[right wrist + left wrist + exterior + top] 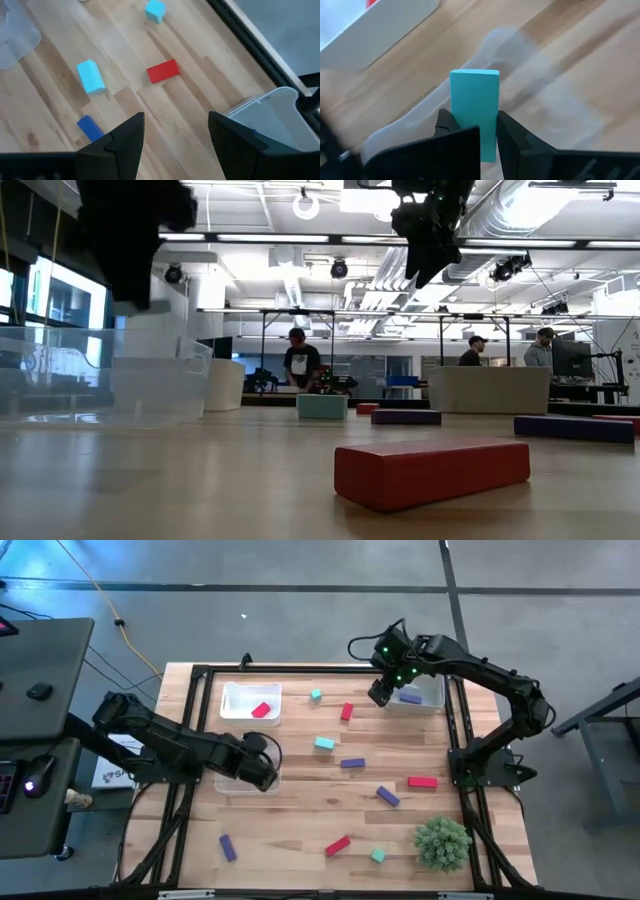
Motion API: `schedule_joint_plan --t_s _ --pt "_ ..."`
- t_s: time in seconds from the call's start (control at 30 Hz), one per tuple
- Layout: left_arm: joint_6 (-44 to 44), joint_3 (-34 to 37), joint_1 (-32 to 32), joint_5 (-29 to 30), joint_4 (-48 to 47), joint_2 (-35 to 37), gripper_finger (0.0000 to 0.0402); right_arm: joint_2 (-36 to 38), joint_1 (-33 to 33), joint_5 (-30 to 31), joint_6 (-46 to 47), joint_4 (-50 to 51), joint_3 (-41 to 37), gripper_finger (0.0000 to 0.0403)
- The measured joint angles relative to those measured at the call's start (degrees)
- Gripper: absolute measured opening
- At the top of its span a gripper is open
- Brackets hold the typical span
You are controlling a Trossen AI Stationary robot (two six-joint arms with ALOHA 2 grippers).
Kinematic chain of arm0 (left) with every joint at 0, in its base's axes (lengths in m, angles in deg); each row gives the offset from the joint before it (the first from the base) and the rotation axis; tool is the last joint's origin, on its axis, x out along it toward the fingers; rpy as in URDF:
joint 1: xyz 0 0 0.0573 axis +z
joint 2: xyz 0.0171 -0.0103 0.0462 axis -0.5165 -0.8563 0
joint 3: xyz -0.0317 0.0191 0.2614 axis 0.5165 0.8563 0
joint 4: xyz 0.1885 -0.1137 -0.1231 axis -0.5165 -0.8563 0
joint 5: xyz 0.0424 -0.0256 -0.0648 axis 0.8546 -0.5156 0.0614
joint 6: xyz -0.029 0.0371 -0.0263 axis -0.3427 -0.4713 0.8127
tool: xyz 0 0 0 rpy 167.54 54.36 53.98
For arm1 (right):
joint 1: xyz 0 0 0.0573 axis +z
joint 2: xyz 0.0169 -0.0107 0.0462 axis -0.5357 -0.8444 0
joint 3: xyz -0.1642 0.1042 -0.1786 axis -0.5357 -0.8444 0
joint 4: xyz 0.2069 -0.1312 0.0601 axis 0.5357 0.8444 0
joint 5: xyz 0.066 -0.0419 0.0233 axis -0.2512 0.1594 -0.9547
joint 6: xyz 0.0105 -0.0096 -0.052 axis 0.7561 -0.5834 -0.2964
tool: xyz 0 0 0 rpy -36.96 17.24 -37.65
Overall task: Sort & place blocks by color
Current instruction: Put the light blue block into the transparent bin
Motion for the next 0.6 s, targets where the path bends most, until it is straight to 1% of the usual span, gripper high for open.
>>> schedule_joint_plan --t_s 0.13,0.37,0.47,0.6 --pt "-1.5 1.9 2.4 -4.2 0.2 0.0 0.0 0.0 -2.2 0.0 -1.7 -0.5 0.0 0.021" --pt "-3.3 3.8 4.7 -10.2 1.3 0.0 0.0 0.0 -6.7 0.0 -3.8 -1.4 0.0 0.021" --pt "-4.5 4.7 5.9 -12.0 1.3 0.0 0.0 0.0 -8.5 0.0 -4.7 -1.4 0.0 0.021" --pt "-6.1 4.9 7.5 -12.9 1.5 0.0 0.0 0.0 -10.3 0.0 -4.9 -2.1 0.0 0.021"
